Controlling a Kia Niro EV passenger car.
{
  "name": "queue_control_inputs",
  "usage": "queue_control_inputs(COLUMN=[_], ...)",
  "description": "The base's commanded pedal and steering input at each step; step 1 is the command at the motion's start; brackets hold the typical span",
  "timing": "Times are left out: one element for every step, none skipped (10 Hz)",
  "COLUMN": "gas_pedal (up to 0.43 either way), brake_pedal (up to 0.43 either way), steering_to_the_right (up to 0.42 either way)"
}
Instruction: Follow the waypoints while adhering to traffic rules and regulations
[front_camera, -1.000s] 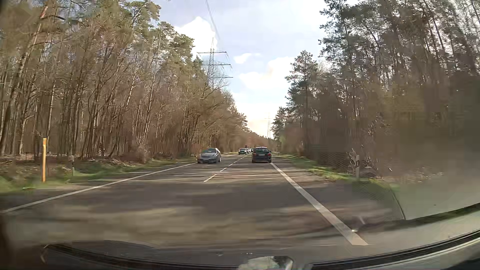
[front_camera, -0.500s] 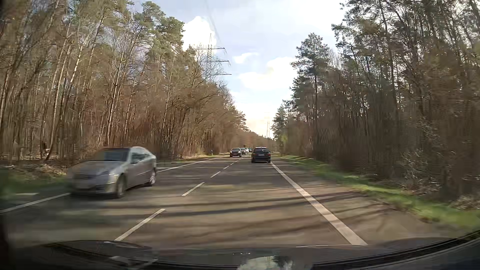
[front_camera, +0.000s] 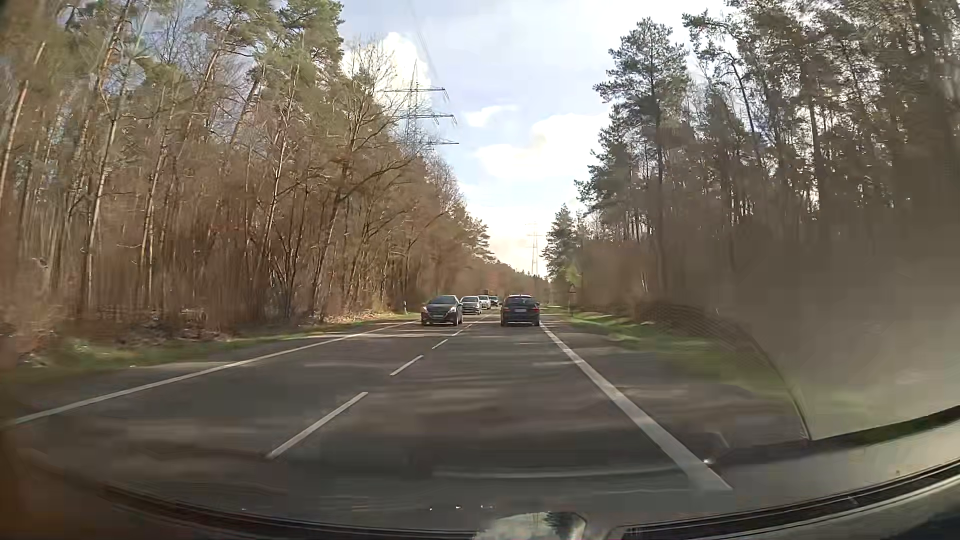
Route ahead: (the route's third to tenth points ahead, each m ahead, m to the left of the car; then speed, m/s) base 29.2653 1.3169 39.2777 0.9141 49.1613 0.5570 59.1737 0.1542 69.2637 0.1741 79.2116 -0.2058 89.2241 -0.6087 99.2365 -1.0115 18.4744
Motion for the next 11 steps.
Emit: queue_control_inputs(gas_pedal=[0.138, 0.138, 0.138, 0.138, 0.138, 0.138, 0.138, 0.138, 0.138, 0.138, 0.138], brake_pedal=[0.0, 0.0, 0.0, 0.0, 0.0, 0.0, 0.0, 0.0, 0.0, 0.0, 0.0], steering_to_the_right=[0.002, 0.003, 0.003, 0.003, 0.003, 0.003, 0.003, 0.003, 0.003, 0.003, 0.002])
